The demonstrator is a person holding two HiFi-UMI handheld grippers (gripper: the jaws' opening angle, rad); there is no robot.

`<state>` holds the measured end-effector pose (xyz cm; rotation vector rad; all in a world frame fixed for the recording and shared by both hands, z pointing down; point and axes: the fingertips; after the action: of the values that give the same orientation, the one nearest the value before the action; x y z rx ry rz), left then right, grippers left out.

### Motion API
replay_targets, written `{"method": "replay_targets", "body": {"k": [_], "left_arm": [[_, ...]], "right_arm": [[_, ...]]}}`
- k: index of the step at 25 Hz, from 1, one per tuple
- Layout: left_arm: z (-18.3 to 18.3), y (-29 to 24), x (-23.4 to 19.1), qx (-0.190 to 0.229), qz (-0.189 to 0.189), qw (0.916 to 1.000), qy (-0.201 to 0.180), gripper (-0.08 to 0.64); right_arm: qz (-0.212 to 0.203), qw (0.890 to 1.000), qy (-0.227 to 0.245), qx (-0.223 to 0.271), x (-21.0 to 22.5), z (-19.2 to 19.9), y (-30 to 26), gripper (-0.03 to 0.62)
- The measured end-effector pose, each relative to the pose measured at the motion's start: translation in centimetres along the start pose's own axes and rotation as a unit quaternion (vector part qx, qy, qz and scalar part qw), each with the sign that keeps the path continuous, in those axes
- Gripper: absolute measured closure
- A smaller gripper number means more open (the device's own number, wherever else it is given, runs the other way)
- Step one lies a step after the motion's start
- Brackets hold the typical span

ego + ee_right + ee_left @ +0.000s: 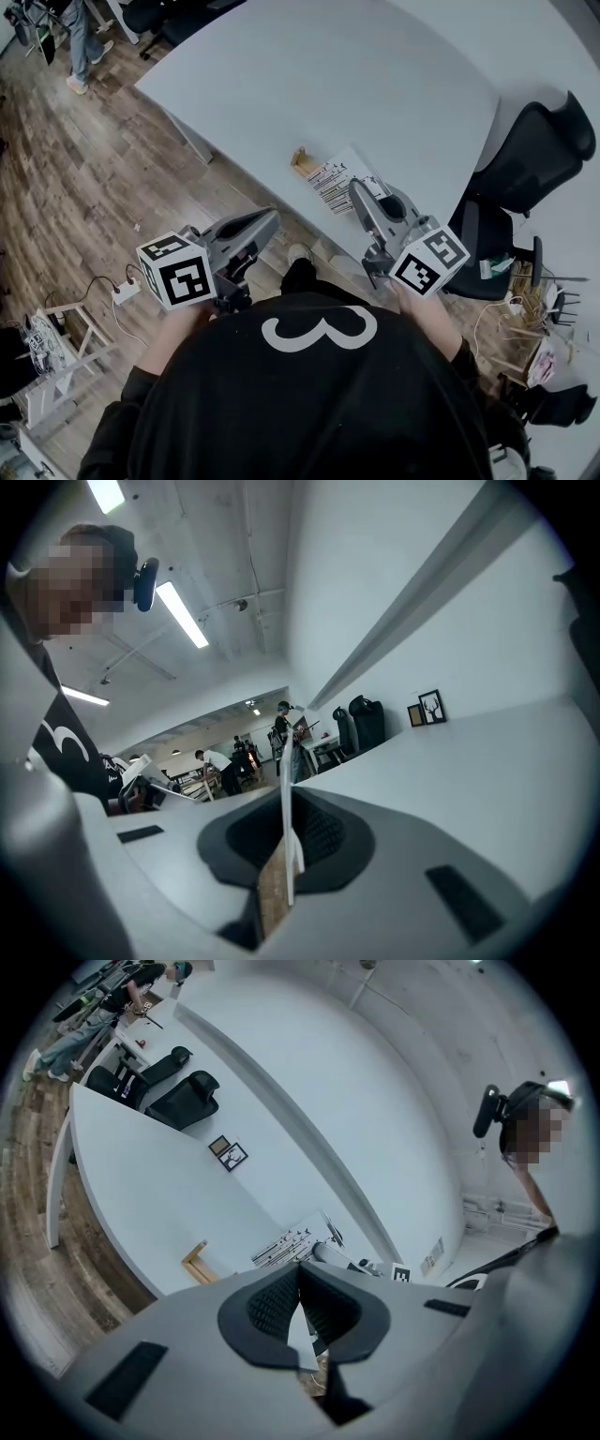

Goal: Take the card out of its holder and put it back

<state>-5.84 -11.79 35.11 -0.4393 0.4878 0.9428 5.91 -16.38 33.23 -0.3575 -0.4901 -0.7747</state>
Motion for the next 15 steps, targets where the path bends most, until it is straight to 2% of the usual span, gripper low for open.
{"method": "replay_targets", "body": {"k": [9, 15], "left_arm": [[-0.6, -1.0, -2.6, 0.006, -0.027, 0.9994, 0.021, 0.546], [-0.9, -1.5, -4.1, 0.002, -0.044, 0.9985, 0.032, 0.546]], "right_arm": [[-0.010, 1.000, 0.018, -0.019, 2.6, -1.2, -3.4, 0.569], [-0.002, 0.997, 0.068, -0.046, 4.4, -0.2, -5.7, 0.569]]}}
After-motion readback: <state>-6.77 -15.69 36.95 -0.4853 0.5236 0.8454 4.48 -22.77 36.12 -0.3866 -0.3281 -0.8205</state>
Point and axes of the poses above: the fingertips, and each gripper's own axes: y backward along the fingers, x to its right, z out of its underside, and after that the axes turned 14 degrees about -y, right-handed
